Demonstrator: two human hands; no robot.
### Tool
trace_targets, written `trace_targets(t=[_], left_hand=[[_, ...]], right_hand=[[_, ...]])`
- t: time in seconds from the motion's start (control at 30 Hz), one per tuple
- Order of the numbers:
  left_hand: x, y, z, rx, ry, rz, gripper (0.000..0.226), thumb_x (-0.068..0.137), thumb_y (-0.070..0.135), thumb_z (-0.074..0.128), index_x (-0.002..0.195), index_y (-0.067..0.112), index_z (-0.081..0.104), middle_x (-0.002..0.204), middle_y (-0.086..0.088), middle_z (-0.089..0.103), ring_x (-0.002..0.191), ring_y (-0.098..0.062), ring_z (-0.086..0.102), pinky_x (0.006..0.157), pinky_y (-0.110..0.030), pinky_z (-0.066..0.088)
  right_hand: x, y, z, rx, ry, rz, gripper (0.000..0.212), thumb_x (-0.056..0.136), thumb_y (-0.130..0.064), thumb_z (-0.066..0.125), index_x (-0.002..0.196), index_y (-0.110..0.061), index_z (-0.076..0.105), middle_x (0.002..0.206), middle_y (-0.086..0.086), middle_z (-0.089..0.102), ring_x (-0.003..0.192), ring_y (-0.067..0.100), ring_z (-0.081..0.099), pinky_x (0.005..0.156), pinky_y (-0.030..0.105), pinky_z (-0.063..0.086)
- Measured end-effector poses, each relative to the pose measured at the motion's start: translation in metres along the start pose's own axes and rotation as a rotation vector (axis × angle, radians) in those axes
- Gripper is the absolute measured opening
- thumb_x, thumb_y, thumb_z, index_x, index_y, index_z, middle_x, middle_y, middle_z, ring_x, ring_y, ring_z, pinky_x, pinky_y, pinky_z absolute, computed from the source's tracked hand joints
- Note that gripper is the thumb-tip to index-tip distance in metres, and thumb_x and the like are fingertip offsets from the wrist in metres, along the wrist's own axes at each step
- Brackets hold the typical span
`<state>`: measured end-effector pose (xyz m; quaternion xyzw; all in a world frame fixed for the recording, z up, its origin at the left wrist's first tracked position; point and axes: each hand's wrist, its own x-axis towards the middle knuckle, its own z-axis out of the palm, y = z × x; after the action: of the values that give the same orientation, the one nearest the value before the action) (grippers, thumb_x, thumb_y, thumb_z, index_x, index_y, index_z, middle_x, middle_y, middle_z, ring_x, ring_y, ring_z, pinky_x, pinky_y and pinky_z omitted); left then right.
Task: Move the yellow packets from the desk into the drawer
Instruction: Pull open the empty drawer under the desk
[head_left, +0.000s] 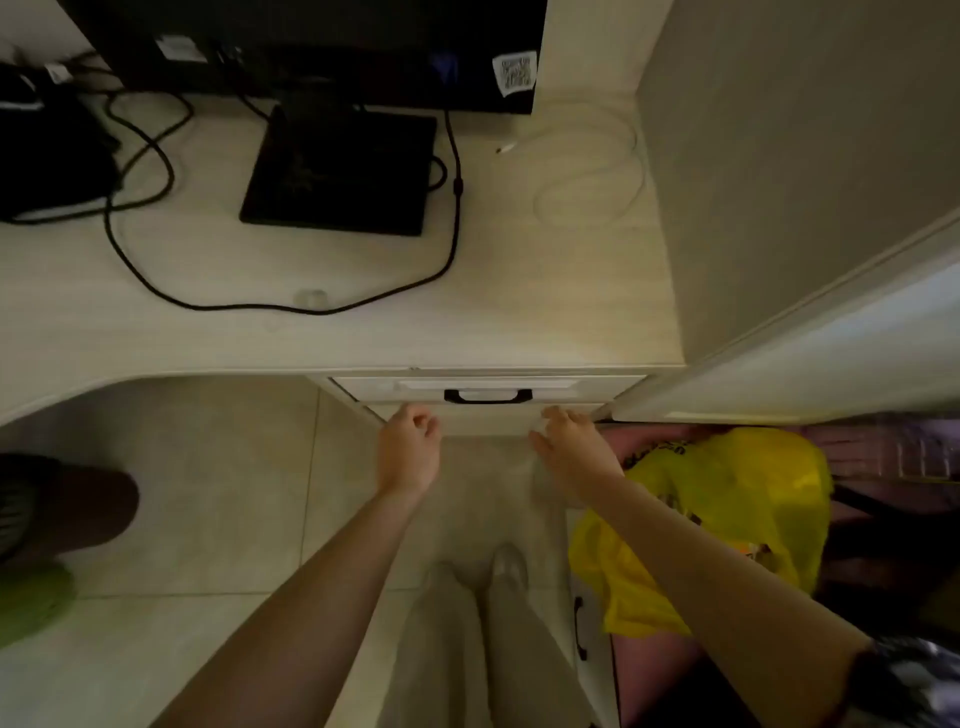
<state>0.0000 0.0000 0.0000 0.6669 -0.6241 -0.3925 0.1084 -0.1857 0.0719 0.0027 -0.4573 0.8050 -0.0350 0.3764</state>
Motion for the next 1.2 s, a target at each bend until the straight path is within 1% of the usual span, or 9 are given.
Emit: trace_targets(t=[0.13,0.2,0.23,0.3,0.37,0.5,0.67,0.97,1.2], left_hand=[[0.032,-0.003,0.021,-0.241,-0.055,-0.305,0.023,0.091,0.019,0.055,0.109,0.006,0.062,0.110,-0.010,0.065,0.099,-0.026,0.061,0.086,-0.034,0.050],[0.042,-0.008,0.032,-0.399,-0.102,-0.434,0.024,0.091,0.021,0.056,0.111,0.009,0.060,0.111,-0.010,0.065,0.095,-0.025,0.063,0.089,-0.041,0.054],[0.047,-0.010,0.036,-0.473,-0.128,-0.490,0.024,0.092,0.021,0.056,0.113,0.009,0.058,0.110,-0.009,0.064,0.093,-0.024,0.063,0.087,-0.041,0.054],[0.052,-0.011,0.041,-0.617,-0.178,-0.566,0.022,0.094,0.018,0.054,0.113,0.008,0.056,0.107,-0.009,0.063,0.093,-0.024,0.063,0.086,-0.039,0.053],[0.057,-0.012,0.045,-0.729,-0.216,-0.592,0.019,0.096,0.016,0.051,0.113,0.007,0.055,0.109,-0.010,0.062,0.096,-0.026,0.063,0.087,-0.039,0.053],[0.065,-0.015,0.053,-0.852,-0.265,-0.603,0.026,0.098,0.017,0.049,0.119,0.004,0.054,0.105,-0.010,0.066,0.091,-0.027,0.066,0.077,-0.034,0.054],[0.073,-0.012,0.060,-0.946,-0.247,-0.625,0.020,0.099,0.018,0.048,0.107,0.001,0.056,0.095,-0.013,0.065,0.082,-0.025,0.066,0.072,-0.031,0.054],[0.072,-0.007,0.061,-0.956,-0.266,-0.652,0.019,0.100,0.017,0.046,0.099,0.001,0.055,0.092,-0.010,0.064,0.079,-0.025,0.066,0.071,-0.032,0.056],[0.046,-0.016,0.057,-0.964,-0.288,-0.672,0.020,0.098,0.016,0.049,0.108,-0.002,0.053,0.095,-0.015,0.062,0.082,-0.027,0.065,0.073,-0.033,0.055]], right_hand=[[0.035,-0.001,0.006,0.258,-0.041,0.237,0.040,0.095,-0.031,0.048,0.122,-0.003,0.058,0.121,0.016,0.061,0.100,0.027,0.059,0.069,0.024,0.040],[0.053,-0.002,0.010,0.431,-0.045,0.313,0.031,0.093,-0.025,0.049,0.092,0.001,0.066,0.094,0.021,0.066,0.086,0.029,0.061,0.069,0.030,0.041],[0.061,-0.002,0.013,0.537,-0.053,0.356,0.028,0.092,-0.022,0.050,0.074,-0.004,0.062,0.075,0.016,0.061,0.073,0.026,0.058,0.070,0.030,0.040],[0.075,-0.003,0.014,0.752,-0.102,0.477,0.029,0.092,-0.018,0.048,0.063,-0.017,0.048,0.056,0.000,0.051,0.058,0.016,0.045,0.065,0.030,0.040],[0.083,-0.004,0.013,0.928,-0.138,0.584,0.027,0.095,-0.017,0.049,0.067,-0.017,0.047,0.057,-0.003,0.052,0.057,0.012,0.044,0.065,0.028,0.043],[0.093,-0.005,0.018,1.058,-0.149,0.617,0.017,0.095,-0.017,0.052,0.081,-0.010,0.058,0.079,0.002,0.063,0.078,0.019,0.060,0.090,0.037,0.049],[0.102,-0.006,0.024,1.201,-0.092,0.601,0.023,0.096,-0.006,0.047,0.114,0.001,0.058,0.110,0.018,0.064,0.097,0.031,0.065,0.074,0.035,0.052],[0.099,0.002,0.034,1.250,-0.058,0.571,0.018,0.097,-0.006,0.048,0.110,0.001,0.058,0.078,0.010,0.064,0.069,0.019,0.063,0.063,0.029,0.053],[0.073,0.010,0.039,1.279,-0.091,0.581,0.018,0.096,-0.003,0.050,0.111,0.004,0.057,0.082,0.013,0.064,0.072,0.020,0.063,0.069,0.033,0.054]])
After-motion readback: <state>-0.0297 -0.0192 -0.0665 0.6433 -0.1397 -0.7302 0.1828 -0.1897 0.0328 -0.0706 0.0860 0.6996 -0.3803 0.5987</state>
